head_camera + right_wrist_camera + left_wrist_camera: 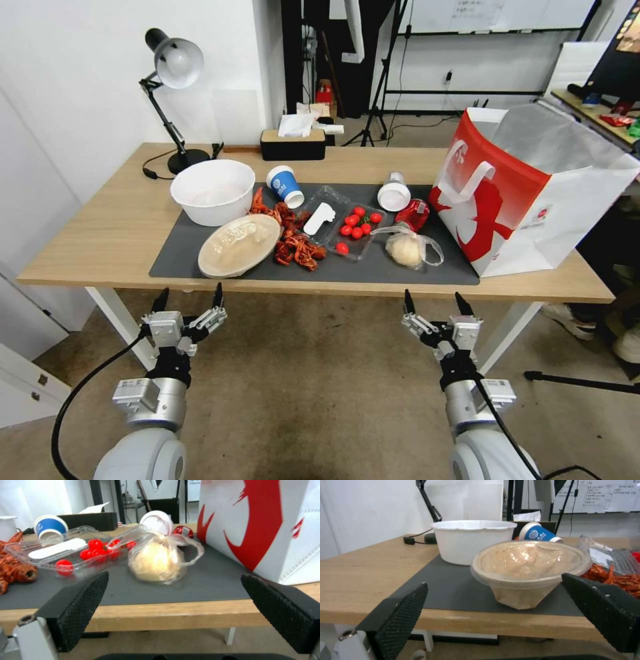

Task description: Pick up the trash from the table and place it into the takeout bag.

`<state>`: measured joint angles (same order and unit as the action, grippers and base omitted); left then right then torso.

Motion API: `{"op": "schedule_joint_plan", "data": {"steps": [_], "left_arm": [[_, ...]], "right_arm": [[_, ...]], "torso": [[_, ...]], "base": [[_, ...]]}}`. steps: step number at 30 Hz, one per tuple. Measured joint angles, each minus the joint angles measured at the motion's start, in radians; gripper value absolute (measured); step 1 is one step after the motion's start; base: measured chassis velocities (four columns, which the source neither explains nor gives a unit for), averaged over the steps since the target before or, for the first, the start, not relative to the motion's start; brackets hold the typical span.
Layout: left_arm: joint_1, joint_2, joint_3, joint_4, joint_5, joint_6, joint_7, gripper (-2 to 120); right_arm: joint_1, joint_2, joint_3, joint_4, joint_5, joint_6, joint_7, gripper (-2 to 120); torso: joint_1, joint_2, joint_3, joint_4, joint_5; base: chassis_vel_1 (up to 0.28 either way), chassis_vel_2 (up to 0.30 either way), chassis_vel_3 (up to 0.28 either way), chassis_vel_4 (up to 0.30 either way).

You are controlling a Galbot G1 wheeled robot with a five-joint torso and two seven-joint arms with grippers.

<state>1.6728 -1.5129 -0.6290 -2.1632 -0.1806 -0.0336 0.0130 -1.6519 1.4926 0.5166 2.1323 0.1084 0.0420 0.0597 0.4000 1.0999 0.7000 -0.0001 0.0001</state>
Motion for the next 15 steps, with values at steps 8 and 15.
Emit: {"op": "schedule_joint_plan", "data": {"steps": [8,15], "left_arm": [[-0.003,0.005,0.005,0.017,0.000,-0.011,0.010,100],[0.001,0.014,0.018,0.020,0.009,-0.018,0.022,100]], "right_arm": [[0.010,-0.006,0.023,0.009,-0.009,0.000,0.015,100],[0.034,-0.039,0.032,0.000,-0.014,0.000,0.016,100]], "torso": [[0.000,0.000,0.000,0.0001,-0.0001],[0.000,0.000,0.000,-0.0001,-0.0001]], "base": [[0.000,0.000,0.000,0.000],[0.000,0.000,0.000,0.000]]}}
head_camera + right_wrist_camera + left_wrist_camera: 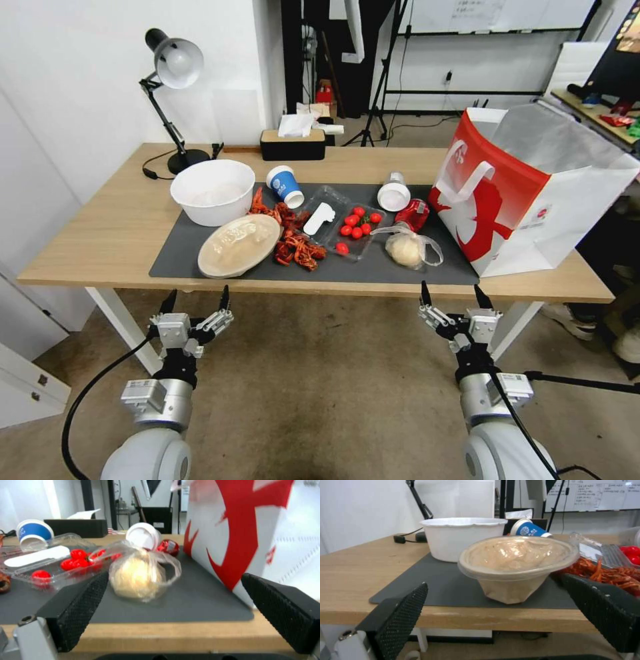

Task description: Pick up the trash from the table and place it into the takeout bag.

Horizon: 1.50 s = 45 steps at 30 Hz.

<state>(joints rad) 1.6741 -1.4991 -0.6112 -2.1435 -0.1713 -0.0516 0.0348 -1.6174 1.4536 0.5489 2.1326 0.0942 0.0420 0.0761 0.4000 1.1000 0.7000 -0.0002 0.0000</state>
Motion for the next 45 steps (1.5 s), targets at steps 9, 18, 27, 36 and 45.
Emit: {"op": "schedule_joint_plan", "data": {"steps": [9,18,27,36,45], "left_arm": [[-0.054,0.065,0.072,0.039,-0.003,0.031,0.004,100],[-0.032,0.064,0.039,0.029,-0.001,0.033,-0.001,100],[-0.016,0.056,0.016,0.015,0.006,0.032,-0.002,100],[-0.004,0.047,0.012,0.014,0.018,0.015,-0.003,100],[0.011,0.045,0.004,0.002,0.037,0.009,0.001,100]], "right_arm": [[0.093,-0.102,-0.025,0.016,0.080,-0.041,-0.002,100],[0.367,-0.207,-0.148,-0.173,0.178,-0.174,0.047,100],[0.449,-0.212,-0.203,-0.243,0.242,-0.281,0.136,100],[0.488,-0.198,-0.228,-0.276,0.305,-0.331,0.192,100],[0.486,-0.192,-0.229,-0.282,0.361,-0.339,0.207,78]], "torso": [[0.000,0.000,0.000,-0.0014,-0.0005],[0.000,0.000,0.000,0.0004,0.0001],[0.000,0.000,0.000,0.0001,0.0000],[0.000,0.000,0.000,0.0001,-0.0001],[0.000,0.000,0.000,0.0001,0.0000]], "base": [[0.000,0.000,0.000,0.000],[0.000,0.000,0.000,0.000],[0.000,0.000,0.000,0.000],[0.000,0.000,0.000,0.000],[0.000,0.000,0.000,0.000]]}}
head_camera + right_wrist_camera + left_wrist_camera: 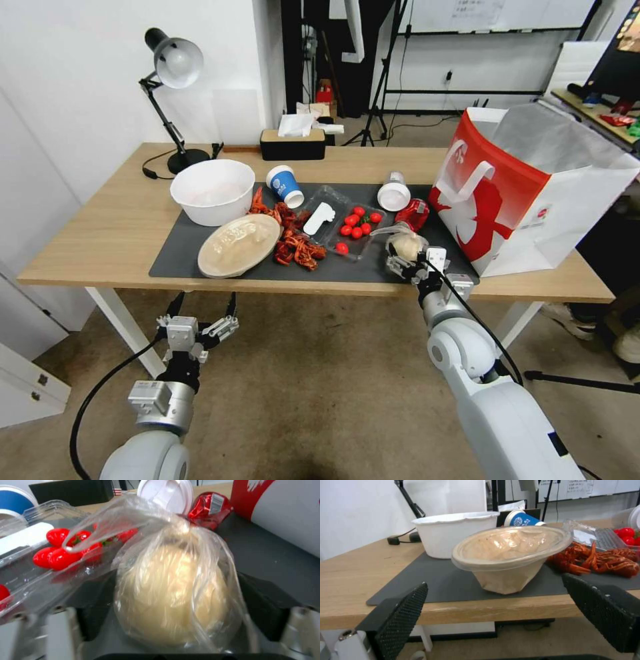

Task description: Pick up the trash from the table and place it into the takeout bag.

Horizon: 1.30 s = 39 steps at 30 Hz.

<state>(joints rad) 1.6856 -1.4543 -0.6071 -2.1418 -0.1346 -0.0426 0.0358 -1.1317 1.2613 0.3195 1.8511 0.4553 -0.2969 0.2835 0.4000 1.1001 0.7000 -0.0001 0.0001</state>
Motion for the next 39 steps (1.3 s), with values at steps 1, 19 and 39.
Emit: {"op": "schedule_joint_plan", "data": {"steps": [1,19,39], "left_arm": [[0.000,0.000,-0.001,-0.001,0.001,0.002,0.002,100],[0.007,-0.006,0.006,0.015,0.002,-0.026,-0.004,100],[0.017,-0.005,0.009,0.022,0.007,-0.048,-0.007,100]], "right_arm": [[-0.002,0.000,0.000,0.004,0.004,-0.001,0.002,71],[-0.070,-0.090,0.106,0.214,-0.021,0.021,-0.180,10],[0.268,-0.496,0.318,0.168,0.334,-0.059,0.099,6]], "torso": [[0.000,0.000,0.000,0.0000,-0.0001],[0.000,0.000,0.000,0.0001,0.0001],[0.000,0.000,0.000,-0.0001,0.0005]], "base": [[0.000,0.000,0.000,0.000],[0.000,0.000,0.000,0.000],[0.000,0.000,0.000,0.000]]}}
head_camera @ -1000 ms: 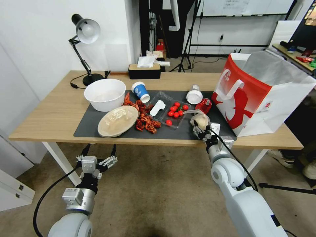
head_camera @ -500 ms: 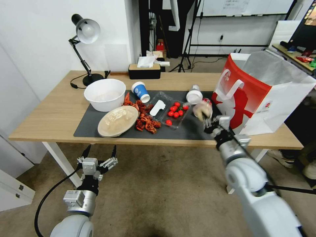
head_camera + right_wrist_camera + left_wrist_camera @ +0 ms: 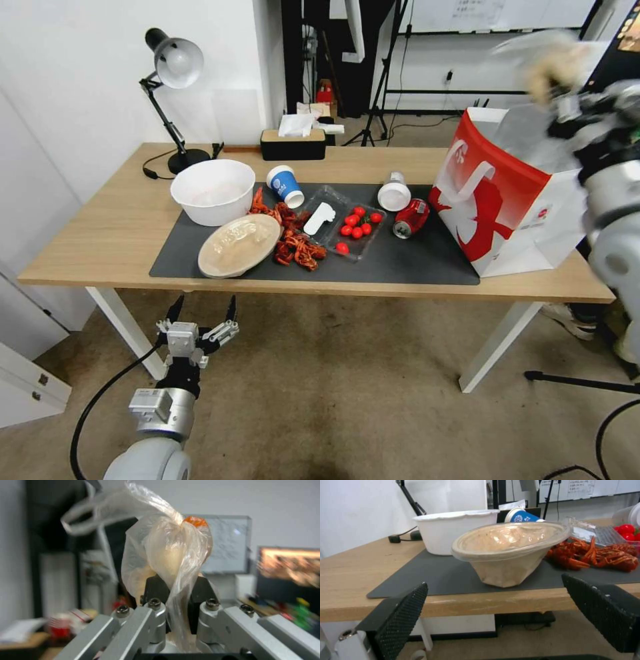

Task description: Pick up the trash from the table and place it into the takeout bag.

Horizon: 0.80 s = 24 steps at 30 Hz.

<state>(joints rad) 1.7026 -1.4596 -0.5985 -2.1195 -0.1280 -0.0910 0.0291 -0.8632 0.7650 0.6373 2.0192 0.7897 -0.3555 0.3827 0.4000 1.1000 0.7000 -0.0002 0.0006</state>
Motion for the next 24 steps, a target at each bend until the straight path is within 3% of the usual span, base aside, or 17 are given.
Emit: {"op": "schedule_joint_plan", "data": {"steps": [2,8,12,15,24], "left_arm": [[0.001,0.000,0.000,-0.002,0.002,0.000,0.000,100],[0.011,-0.009,-0.002,-0.016,0.011,0.002,0.000,100],[0.018,-0.012,-0.006,-0.021,0.023,0.004,0.001,100],[0.032,-0.025,-0.011,-0.034,0.033,0.004,0.002,100],[0.043,-0.016,-0.025,-0.049,0.049,-0.002,0.003,100]], "right_arm": [[0.000,0.000,-0.007,-0.024,-0.005,-0.006,0.008,7],[0.014,0.007,-0.033,-0.085,-0.034,-0.001,-0.012,32],[0.020,0.005,-0.039,-0.088,-0.033,-0.001,-0.015,41],[0.017,0.004,-0.042,-0.084,-0.033,-0.001,-0.017,59],[-0.009,0.006,-0.031,-0.070,0.003,-0.001,-0.014,89]], "torso": [[0.000,0.000,0.000,-0.0001,0.0000],[0.000,0.000,0.000,0.0002,-0.0006],[0.000,0.000,0.000,0.0003,-0.0007],[0.000,0.000,0.000,0.0003,-0.0007],[0.000,0.000,0.000,0.0002,-0.0006]], "base": [[0.000,0.000,0.000,0.000],[0.000,0.000,0.000,0.000],[0.000,0.000,0.000,0.000],[0.000,0.000,0.000,0.000],[0.000,0.000,0.000,0.000]]}}
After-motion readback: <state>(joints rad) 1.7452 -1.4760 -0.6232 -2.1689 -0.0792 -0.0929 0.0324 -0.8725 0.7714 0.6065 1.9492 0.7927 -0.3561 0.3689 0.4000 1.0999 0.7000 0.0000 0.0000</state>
